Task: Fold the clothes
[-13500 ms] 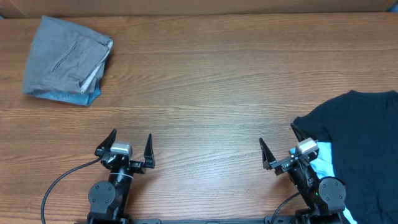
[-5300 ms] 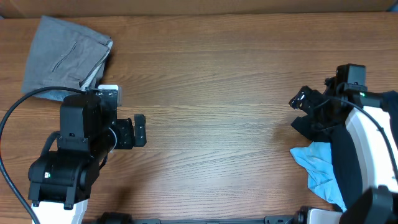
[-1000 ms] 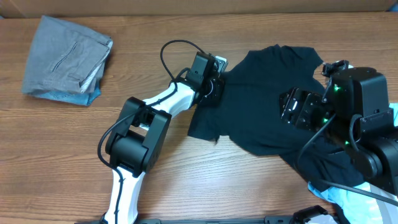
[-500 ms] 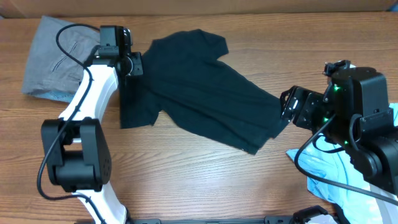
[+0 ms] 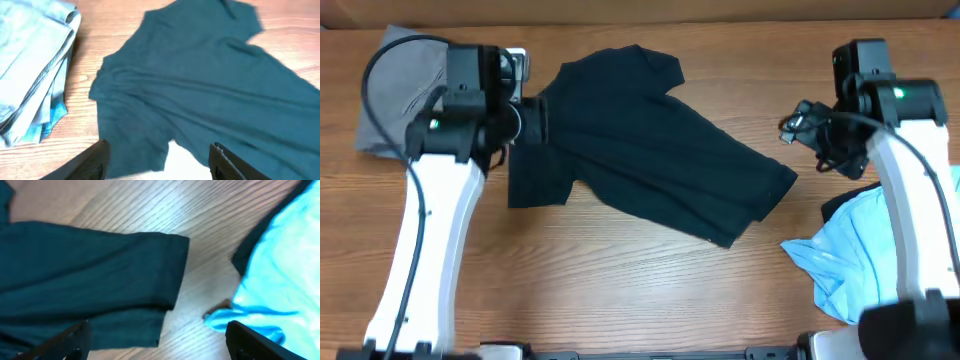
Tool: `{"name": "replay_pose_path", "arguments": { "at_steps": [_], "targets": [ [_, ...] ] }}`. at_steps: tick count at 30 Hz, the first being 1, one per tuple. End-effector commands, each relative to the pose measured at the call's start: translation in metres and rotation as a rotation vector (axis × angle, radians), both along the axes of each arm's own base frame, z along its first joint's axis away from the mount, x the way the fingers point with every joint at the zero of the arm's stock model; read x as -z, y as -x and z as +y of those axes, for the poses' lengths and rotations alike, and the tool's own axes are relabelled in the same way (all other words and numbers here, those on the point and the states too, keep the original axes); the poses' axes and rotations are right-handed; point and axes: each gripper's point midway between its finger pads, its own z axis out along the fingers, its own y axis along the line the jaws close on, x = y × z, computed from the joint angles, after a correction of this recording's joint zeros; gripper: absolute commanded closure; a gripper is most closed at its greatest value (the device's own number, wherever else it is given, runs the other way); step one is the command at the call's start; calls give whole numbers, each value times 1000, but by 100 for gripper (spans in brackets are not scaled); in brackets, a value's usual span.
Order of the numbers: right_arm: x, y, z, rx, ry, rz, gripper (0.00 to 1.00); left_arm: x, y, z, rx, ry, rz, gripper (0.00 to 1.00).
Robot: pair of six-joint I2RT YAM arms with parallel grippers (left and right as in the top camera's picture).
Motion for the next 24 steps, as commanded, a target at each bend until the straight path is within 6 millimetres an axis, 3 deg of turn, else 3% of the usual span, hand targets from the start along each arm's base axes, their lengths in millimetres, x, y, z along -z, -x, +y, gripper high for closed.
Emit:
{"name": "replay_pose_path", "arguments": {
  "at_steps": [1, 7, 11, 24],
  "targets": [
    [46, -19, -12, 5, -77, 104, 12, -20, 27, -24, 78, 2, -10, 31],
    [120, -31, -28, 13, -107, 259, 21, -6, 47, -43, 111, 9, 86, 28],
    [158, -41, -30, 16, -114, 296, 31, -5, 49, -45, 101, 20, 95, 27],
    [209, -30, -21, 2, -145, 307, 40, -6, 47, -45, 100, 20, 84, 20]
  ]
}}
